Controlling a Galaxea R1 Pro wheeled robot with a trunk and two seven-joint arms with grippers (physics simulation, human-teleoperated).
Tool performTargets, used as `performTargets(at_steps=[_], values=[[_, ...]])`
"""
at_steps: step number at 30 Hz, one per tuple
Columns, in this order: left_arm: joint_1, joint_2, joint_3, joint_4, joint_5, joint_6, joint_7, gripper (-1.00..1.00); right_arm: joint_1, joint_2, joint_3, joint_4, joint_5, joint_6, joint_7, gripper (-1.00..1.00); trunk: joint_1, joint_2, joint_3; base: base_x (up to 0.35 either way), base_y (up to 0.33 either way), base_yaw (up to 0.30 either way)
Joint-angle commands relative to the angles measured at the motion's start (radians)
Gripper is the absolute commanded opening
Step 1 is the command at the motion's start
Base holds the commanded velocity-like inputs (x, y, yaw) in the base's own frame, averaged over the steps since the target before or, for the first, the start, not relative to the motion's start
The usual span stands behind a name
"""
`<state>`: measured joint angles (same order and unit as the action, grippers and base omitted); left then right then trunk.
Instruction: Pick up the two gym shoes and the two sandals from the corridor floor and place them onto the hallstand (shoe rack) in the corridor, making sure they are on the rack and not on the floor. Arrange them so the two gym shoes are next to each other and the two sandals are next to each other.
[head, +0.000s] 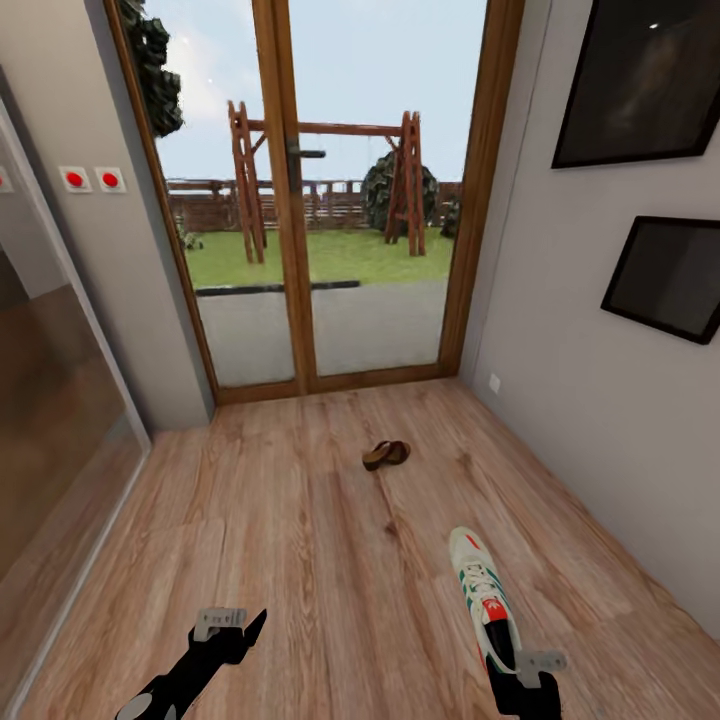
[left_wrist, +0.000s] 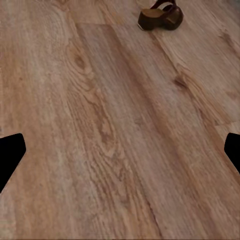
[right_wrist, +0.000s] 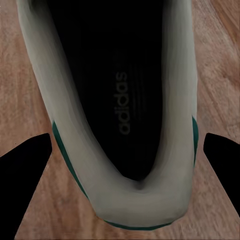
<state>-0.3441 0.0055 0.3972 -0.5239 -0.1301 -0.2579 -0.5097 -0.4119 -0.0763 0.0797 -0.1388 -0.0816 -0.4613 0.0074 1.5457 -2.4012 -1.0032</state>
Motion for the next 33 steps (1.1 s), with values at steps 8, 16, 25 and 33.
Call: performTargets(at_steps=[8,16,25,33], values=[[-0.001,-0.001,0.008,0.001,-0.01,-0.006,-0.006,1.0,-0.001,0.0,0.008,0.001,-0.009,-0.004,0.0,-1.0,0.0,0.0,0.001,0.308,0.153,-0.065],[-0.001,-0.001,0.008,0.001,-0.009,-0.006,-0.006,1.0,-0.001,0.0,0.008,0.001,-0.009,-0.004,-0.001,-1.0,0.0,0.0,0.009,0.281,0.207,-0.224],[-0.001,-0.001,0.008,0.001,-0.009,-0.006,-0.006,1.0,-0.001,0.0,0.008,0.001,-0.009,-0.004,-0.001,-1.0,0.0,0.0,0.018,0.281,0.208,-0.228],[-0.001,-0.001,0.008,0.001,-0.009,-0.006,-0.006,1.0,-0.001,0.0,0.008,0.001,-0.009,-0.004,-0.001,-1.0,0.0,0.0,0.026,0.28,0.208,-0.228]])
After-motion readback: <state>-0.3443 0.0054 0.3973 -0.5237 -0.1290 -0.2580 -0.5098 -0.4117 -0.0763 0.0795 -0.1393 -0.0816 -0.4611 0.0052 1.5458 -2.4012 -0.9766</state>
